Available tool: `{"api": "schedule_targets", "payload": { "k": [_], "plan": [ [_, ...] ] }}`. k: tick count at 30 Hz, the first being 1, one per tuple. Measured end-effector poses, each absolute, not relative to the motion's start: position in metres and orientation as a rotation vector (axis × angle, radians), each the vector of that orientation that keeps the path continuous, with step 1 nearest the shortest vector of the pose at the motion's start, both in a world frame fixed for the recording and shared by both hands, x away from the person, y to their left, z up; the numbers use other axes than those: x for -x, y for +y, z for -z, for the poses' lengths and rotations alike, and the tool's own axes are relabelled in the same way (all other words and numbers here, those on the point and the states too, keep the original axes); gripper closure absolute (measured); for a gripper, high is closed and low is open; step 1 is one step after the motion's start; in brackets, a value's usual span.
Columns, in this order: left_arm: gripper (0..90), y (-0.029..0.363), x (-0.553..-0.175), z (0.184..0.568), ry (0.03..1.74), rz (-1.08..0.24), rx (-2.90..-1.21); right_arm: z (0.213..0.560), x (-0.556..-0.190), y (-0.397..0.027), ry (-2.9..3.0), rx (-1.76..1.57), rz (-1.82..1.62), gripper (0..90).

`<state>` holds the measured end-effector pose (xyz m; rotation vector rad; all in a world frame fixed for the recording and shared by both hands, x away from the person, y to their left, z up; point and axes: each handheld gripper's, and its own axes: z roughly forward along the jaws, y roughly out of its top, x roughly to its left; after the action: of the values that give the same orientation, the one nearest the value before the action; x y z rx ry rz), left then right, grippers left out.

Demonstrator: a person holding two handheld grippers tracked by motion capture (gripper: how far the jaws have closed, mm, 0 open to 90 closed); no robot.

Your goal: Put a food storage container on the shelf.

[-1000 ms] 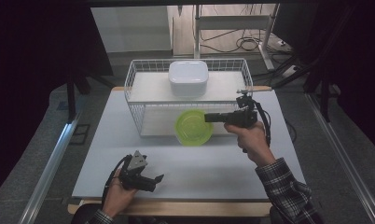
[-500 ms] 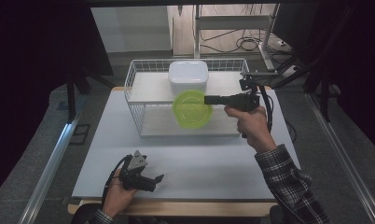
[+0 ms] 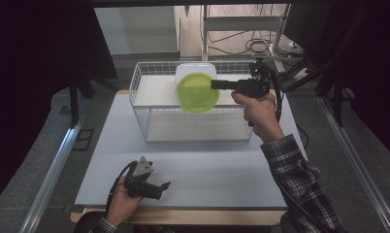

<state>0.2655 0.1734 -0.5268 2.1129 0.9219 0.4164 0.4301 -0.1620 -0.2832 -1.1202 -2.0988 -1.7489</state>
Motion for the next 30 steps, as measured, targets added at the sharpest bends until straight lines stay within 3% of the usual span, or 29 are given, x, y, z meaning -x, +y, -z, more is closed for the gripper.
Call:
{"api": "schedule_targets", "payload": {
  "k": [16,30],
  "plan": [
    [2.8,0.173,-0.265,0.527,0.927,-0.406,-2.104,0.255,-0.463,-0.153,-2.048,1.284,1.853,82.0],
    [2.7,0.174,-0.266,0.527,0.921,-0.397,-2.107,0.259,-0.488,-0.136,-2.056,1.439,1.845,81.9]
  ]
}}
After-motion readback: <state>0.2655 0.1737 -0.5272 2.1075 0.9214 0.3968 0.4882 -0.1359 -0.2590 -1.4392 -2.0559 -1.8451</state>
